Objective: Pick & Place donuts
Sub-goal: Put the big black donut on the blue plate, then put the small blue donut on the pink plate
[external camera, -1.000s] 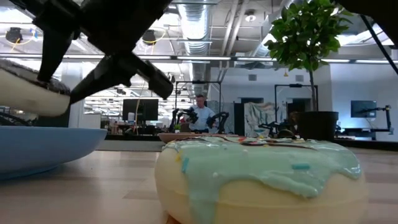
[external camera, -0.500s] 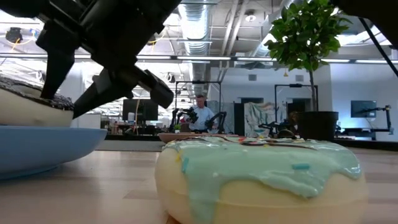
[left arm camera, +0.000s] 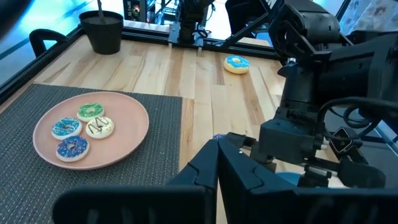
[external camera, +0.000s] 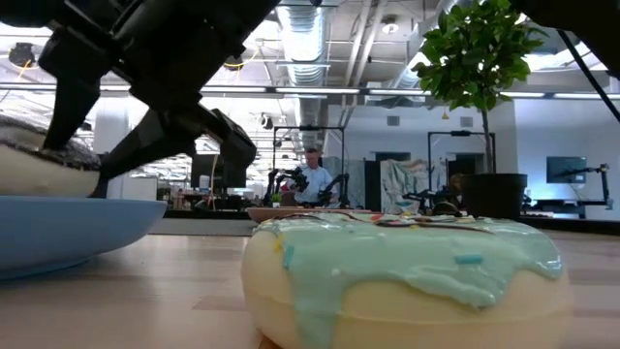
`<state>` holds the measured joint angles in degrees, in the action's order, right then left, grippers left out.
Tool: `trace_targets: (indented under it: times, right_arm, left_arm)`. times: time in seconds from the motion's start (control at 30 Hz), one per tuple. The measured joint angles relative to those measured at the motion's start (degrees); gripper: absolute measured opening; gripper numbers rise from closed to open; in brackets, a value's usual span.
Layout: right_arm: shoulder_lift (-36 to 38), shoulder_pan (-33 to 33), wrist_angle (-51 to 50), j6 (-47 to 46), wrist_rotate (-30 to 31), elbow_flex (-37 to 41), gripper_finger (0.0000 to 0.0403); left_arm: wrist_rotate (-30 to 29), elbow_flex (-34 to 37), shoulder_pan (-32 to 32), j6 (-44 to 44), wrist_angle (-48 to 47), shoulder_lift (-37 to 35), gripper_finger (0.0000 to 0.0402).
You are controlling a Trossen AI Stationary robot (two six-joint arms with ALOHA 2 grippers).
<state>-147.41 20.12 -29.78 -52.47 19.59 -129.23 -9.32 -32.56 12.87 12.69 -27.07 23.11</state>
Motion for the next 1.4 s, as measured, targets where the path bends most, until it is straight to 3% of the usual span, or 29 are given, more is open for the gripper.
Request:
trace_targets:
  times: [0.37, 0.63, 0.83, 0.93, 1.07, 1.2, 1.3, 1.4]
  right_arm:
    - [0.0, -1.1, 0.1, -1.5, -1.5, 0.0, 0.0239]
    - [0.4, -3.5, -3.9, 0.2, -11.1, -4.0, 0.0244]
    - [4.0, -4.1, -12.4, 1.6, -9.5, -4.7, 0.0239]
    - [6.6, -3.3, -21.3, 2.8, -3.8, -4.7, 0.0237]
    - [9.9, -1.7, -34.8, 4.9, -1.2, -4.5, 0.0196]
    - [12.2, 0.6, -43.0, 4.5, 3.3, -1.4, 0.0098]
    - [16.6, 3.3, -45.0, 1.7, 8.1, 5.0, 0.0021]
    - [22.9, 5.3, -43.8, -0.5, 9.0, 15.1, 0.0014]
  left_arm:
    - [0.0, 0.0, 0.0, 0.0, 0.0, 0.0, 0.0]
    - [0.3, 0.0, 0.0, -0.1, 0.0, 0.0, 0.0]
    - [1.7, 0.0, 0.0, -0.1, 0.0, 0.0, 0.0]
    - [2.8, 0.0, 0.0, -0.1, -0.5, 0.0, 0.0]
    - [3.0, 0.0, 0.0, 0.0, -0.5, 0.0, 0.0]
    - [2.9, 0.0, 0.0, 0.0, -0.4, 0.4, 0.0]
    - [2.8, 0.0, 0.0, 0.0, -0.4, 1.7, 0.0]
    - [2.3, 0.0, 0.0, 0.0, -0.3, 4.0, 0.0]
